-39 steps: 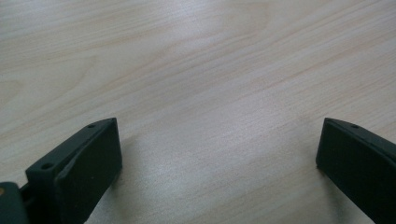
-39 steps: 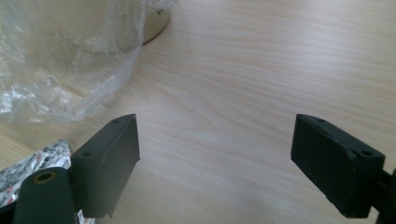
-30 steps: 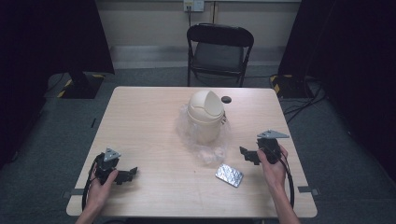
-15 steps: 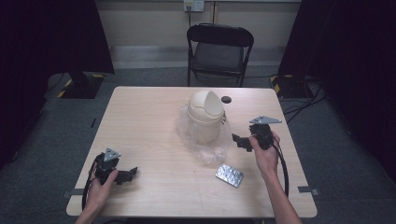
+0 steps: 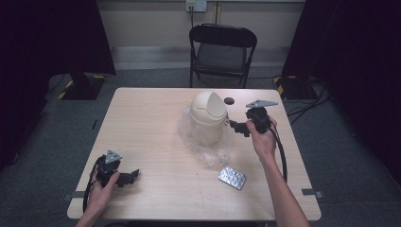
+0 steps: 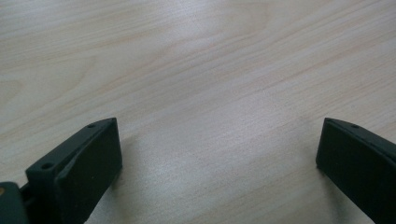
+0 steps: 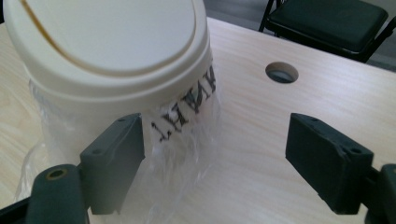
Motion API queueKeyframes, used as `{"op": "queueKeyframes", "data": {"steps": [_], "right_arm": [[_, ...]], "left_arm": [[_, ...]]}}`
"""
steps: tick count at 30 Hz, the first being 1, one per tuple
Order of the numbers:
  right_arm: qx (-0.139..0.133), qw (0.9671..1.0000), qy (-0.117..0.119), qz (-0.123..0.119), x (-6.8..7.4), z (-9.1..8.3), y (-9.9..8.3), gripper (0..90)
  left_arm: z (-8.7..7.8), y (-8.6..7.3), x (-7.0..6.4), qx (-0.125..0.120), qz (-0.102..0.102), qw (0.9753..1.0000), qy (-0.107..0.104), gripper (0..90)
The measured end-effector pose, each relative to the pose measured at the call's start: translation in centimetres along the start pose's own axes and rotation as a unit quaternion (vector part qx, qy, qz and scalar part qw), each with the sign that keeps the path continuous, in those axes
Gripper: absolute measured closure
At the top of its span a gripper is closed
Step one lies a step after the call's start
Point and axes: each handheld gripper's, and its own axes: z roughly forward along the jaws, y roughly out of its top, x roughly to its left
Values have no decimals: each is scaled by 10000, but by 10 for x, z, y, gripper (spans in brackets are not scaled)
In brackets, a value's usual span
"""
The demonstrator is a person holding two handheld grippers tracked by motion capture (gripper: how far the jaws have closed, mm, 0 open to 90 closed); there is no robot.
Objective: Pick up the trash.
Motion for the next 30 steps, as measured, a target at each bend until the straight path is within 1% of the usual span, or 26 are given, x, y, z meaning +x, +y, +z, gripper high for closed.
{"op": "queueKeyframes", "data": {"steps": [1, 3, 6, 8, 9, 10, 11, 14, 15, 16, 18, 21, 24, 30], "right_arm": [[-26, 10000, 14, -34, -1, 2, 6, 191], [-72, 10000, -10, -42, -1, 3, 11, 191], [-45, 10000, 16, -44, -4, 5, 16, 192], [-111, 9999, 2, -24, -5, 7, 20, 198], [-69, 10000, 14, -16, -6, 10, 25, 197], [-69, 10000, 14, -16, -6, 10, 25, 197], [-98, 9999, 34, 18, -6, 12, 29, 198], [-136, 9999, 42, 30, -4, 16, 34, 198], [-136, 9999, 42, 30, -4, 16, 34, 198], [-40, 10000, 62, 11, -4, 21, 37, 197], [-12, 10000, 53, 25, -4, 23, 38, 197], [-13, 10000, 80, 23, -4, 32, 42, 198], [88, 9999, 96, 26, -4, 39, 40, 197], [160, 9997, 143, 86, -4, 49, 37, 196]], "left_arm": [[0, 0, 0, -1, -4, 10000, -5, 0], [0, 0, 0, 0, -1, 10000, -3, 0], [0, 0, 0, -2, -3, 10000, -2, 0], [0, 0, 0, -1, -3, 10000, -5, 0], [0, 0, 0, -1, -1, 10000, -3, 0], [0, 0, 0, -1, -1, 10000, -3, 0], [0, 0, 0, 0, -1, 10000, 1, 0], [0, 0, 0, -1, -2, 10000, -4, 0], [0, 0, 0, -1, -2, 10000, -4, 0], [0, 0, 0, -1, -4, 10000, -5, 0], [0, 0, 0, 0, -2, 10000, -2, 0], [0, 0, 0, -3, -6, 10000, -1, 0], [0, 0, 0, -2, -5, 10000, -3, 0], [0, 0, 0, -3, -4, 10000, -3, 0]]}}
